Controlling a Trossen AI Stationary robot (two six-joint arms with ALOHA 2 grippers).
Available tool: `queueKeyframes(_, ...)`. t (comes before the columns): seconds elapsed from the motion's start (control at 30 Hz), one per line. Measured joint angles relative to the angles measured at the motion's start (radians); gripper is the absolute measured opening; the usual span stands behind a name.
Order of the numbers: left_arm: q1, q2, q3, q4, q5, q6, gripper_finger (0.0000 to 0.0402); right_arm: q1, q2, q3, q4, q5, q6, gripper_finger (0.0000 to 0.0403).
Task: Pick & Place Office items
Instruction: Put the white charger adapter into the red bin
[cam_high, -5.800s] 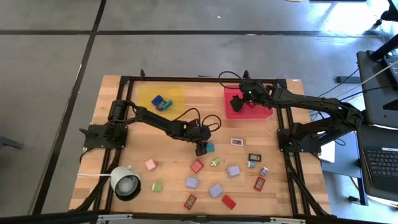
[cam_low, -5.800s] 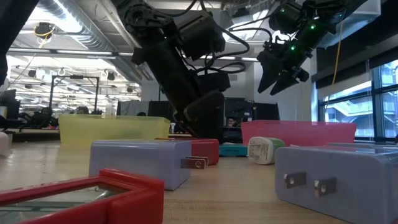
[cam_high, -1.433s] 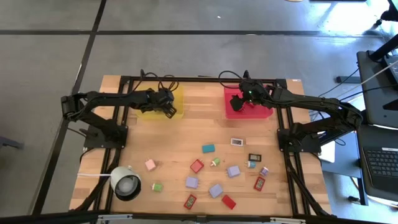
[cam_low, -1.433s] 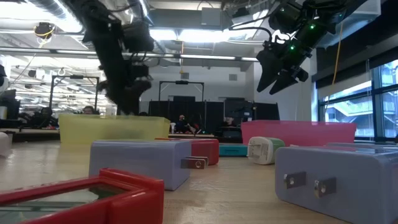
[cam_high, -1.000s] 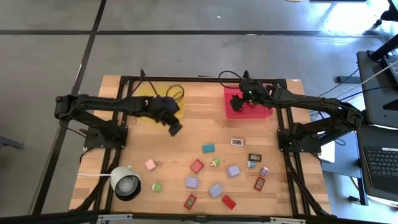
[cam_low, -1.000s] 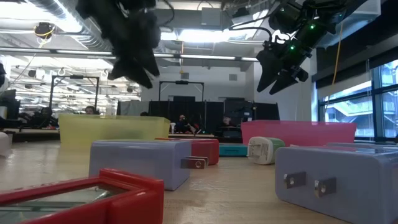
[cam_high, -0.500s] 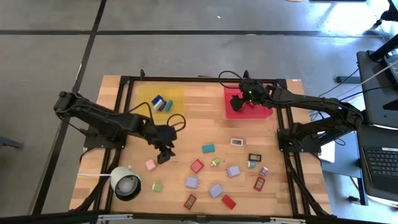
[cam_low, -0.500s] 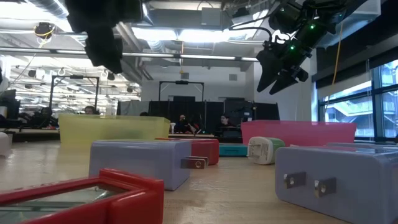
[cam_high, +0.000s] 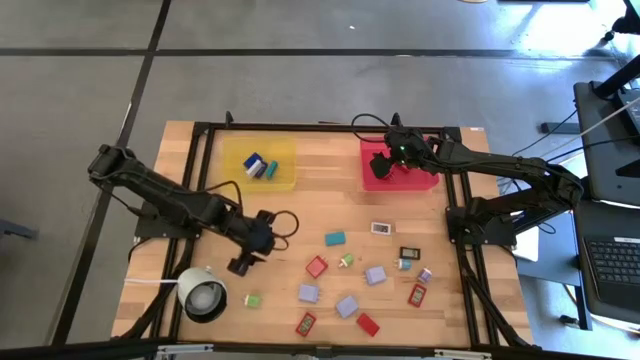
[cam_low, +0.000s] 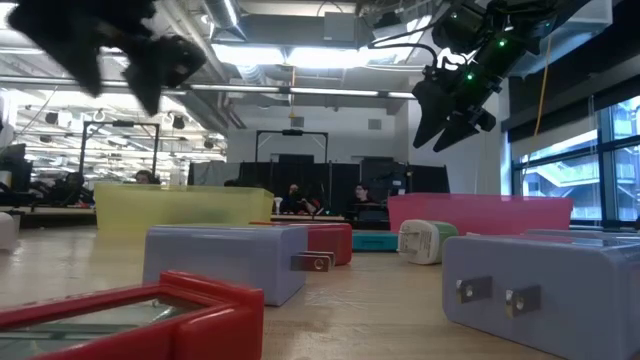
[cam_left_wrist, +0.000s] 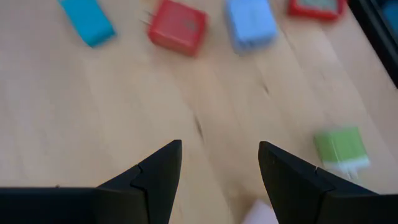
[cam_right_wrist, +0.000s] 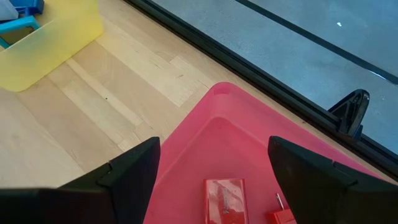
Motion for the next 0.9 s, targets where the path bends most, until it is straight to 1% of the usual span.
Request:
queueKeyframes(0.33, -0.034, 0.055, 0.0, -0.132, -0.017, 0.038, 0.021, 0.0, 0.0, 0.0, 0.0, 0.0, 0.0, 0.0301)
queueKeyframes(0.53, -0.034, 0.069, -0.003, -0.16, -0.027, 0.059, 0.0219, 0.0, 0.0, 0.0, 0.001, 0.0, 0.0, 0.0301)
queueKeyframes(0.9, -0.033, 0.069, -0.114, -0.143, -0.031, 0.311, 0.0256, 0.0, 0.0, 0.0, 0.0, 0.0, 0.0, 0.0301)
